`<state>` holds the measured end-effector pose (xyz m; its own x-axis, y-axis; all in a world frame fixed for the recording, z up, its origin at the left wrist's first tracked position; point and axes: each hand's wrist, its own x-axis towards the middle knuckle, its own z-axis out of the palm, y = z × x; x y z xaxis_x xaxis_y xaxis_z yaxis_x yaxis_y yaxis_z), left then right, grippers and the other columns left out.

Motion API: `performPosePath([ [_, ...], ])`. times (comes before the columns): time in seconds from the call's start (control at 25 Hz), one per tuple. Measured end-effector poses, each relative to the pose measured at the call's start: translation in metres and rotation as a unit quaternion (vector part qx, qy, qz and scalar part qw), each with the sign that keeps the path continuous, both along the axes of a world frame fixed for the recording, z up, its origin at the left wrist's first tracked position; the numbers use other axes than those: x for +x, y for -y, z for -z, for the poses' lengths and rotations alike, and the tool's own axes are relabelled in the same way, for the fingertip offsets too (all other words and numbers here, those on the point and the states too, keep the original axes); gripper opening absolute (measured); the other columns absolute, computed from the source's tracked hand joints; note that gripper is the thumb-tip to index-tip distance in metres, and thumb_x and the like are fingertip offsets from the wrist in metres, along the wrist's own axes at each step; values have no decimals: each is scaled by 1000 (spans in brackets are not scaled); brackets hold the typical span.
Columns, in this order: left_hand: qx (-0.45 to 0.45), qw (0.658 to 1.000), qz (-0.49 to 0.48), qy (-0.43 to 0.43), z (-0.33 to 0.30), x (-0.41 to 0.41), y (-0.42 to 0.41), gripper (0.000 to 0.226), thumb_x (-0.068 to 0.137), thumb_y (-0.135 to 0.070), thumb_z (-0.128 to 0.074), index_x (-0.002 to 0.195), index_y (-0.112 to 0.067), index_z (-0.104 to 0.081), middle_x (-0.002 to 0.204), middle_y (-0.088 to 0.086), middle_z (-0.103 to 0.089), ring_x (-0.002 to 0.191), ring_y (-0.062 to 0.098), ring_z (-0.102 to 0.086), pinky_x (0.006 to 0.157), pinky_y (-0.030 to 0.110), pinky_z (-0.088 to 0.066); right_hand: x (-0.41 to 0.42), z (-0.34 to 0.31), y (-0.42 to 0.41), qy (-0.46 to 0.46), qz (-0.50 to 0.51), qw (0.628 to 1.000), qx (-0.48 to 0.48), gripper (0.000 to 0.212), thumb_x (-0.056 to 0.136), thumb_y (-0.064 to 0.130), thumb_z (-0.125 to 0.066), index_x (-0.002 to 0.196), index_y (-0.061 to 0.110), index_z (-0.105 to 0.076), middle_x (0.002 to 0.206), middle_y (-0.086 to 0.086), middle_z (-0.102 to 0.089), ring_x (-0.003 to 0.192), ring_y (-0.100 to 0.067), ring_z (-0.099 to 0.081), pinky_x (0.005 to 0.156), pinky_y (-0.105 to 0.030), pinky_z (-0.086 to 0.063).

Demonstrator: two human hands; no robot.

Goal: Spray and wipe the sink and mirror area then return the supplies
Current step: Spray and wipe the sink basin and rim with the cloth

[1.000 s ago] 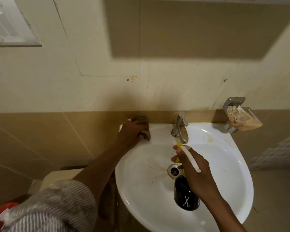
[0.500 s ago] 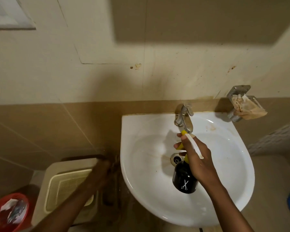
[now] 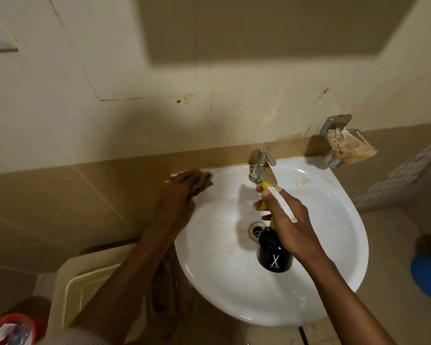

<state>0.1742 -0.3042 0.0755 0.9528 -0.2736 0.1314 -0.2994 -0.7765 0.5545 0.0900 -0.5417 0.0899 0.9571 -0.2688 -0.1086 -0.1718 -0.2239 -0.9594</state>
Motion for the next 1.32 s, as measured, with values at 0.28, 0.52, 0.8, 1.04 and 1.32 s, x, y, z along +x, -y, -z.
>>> performPosePath([
  [0.28, 141, 984, 74, 79, 28, -34, 8, 24, 69, -4, -83, 87, -19, -78, 117, 3, -70, 105, 31, -64, 76, 47, -59, -9, -5, 6, 5, -19, 1000, -7, 35, 101, 55, -55, 119, 34, -76, 96, 6, -82, 98, -10, -76, 81, -25, -59],
  [0.52, 139, 978, 158, -7, 31, -157, 5, 20, 58, -38, -91, 70, -35, -76, 91, -9, -75, 88, 19, -72, 73, 43, -61, -16, -6, 12, -28, -27, 998, -40, 36, 99, 62, -53, 111, 37, -76, 94, 11, -81, 94, -9, -75, 86, -39, -62],
  [0.8, -87, 937, 47, -335, -14, -143, 65, 30, 92, -9, -50, 112, -17, -71, 109, 11, -72, 78, 17, -66, 77, 33, -57, -26, -15, 18, -31, -45, 997, -52, 27, 103, 53, -55, 104, 37, -76, 92, 9, -81, 89, -8, -75, 91, -49, -60],
  [1.04, 76, 993, 60, -73, 24, -42, 62, 45, 86, 2, -52, 119, -25, -67, 128, -2, -64, 122, 25, -55, 101, 44, -45, -31, -14, 42, -17, -116, 989, -85, 33, 103, 51, -56, 99, 25, -76, 88, 1, -80, 80, -3, -74, 72, -17, -55],
  [1.32, 267, 961, 45, -55, 109, -55, 70, 48, 89, -35, -62, 134, -21, -50, 146, 0, -42, 138, 30, -36, 105, 44, -34, -55, 10, 46, -137, -148, 970, -135, 40, 98, 30, -59, 81, -6, -67, 71, -22, -74, 47, -6, -66, 56, -20, -51],
])
